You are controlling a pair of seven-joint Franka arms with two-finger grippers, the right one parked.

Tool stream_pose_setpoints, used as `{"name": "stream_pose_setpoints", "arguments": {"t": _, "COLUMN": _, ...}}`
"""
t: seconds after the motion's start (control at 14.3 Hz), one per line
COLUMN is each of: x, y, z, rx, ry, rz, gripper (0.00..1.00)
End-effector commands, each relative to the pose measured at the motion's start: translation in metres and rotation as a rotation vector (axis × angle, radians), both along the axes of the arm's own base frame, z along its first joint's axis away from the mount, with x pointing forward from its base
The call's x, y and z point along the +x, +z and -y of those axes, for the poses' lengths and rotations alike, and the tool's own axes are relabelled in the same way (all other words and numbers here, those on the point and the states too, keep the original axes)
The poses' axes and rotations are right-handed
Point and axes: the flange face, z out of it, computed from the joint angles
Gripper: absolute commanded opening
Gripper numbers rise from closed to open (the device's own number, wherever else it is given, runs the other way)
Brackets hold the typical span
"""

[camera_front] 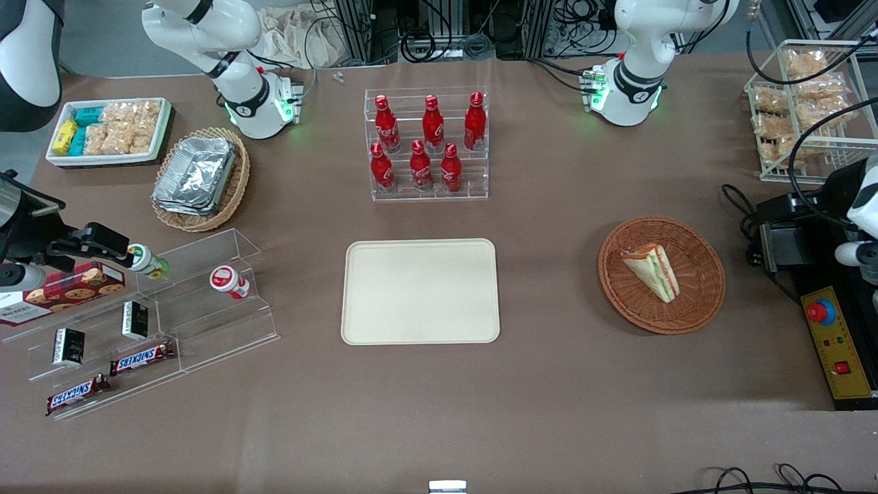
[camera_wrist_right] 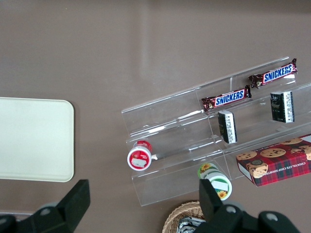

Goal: Place sandwich from basket to tray
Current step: 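Move the left gripper over the wicker basket toward the sandwich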

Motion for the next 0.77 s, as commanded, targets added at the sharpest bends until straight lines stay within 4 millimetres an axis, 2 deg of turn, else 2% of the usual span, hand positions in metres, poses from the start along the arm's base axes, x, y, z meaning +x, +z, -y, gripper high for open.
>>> {"name": "stream_pose_setpoints", "arguments": {"t": 0.0, "x": 0.006, "y": 0.003, "z": 0.002, "rx": -0.001, "ry": 0.017, "rz": 0.007, "gripper": 1.0}}
{"name": "stream_pose_setpoints", "arguments": {"t": 0.28, "x": 0.002, "y": -0.002, "z": 0.002, "rx": 0.006, "ry": 0.025, "rz": -0.018, "gripper": 1.0}}
{"name": "stream_pose_setpoints", "arguments": {"t": 0.42, "x": -0.015, "y": -0.015, "z": 0.002, "rx": -0.001, "ry": 0.039, "rz": -0.031, "gripper": 1.0}}
{"name": "stream_pose_setpoints", "arguments": {"t": 0.56, "x": -0.039, "y": -0.039, "z": 0.004, "rx": -0.003, "ry": 0.056, "rz": 0.008, "gripper": 1.0}}
{"name": "stream_pose_setpoints", "arguments": {"t": 0.7, "x": -0.062, "y": -0.074, "z": 0.017, "rx": 0.008, "ry": 0.1, "rz": 0.055, "gripper": 1.0}}
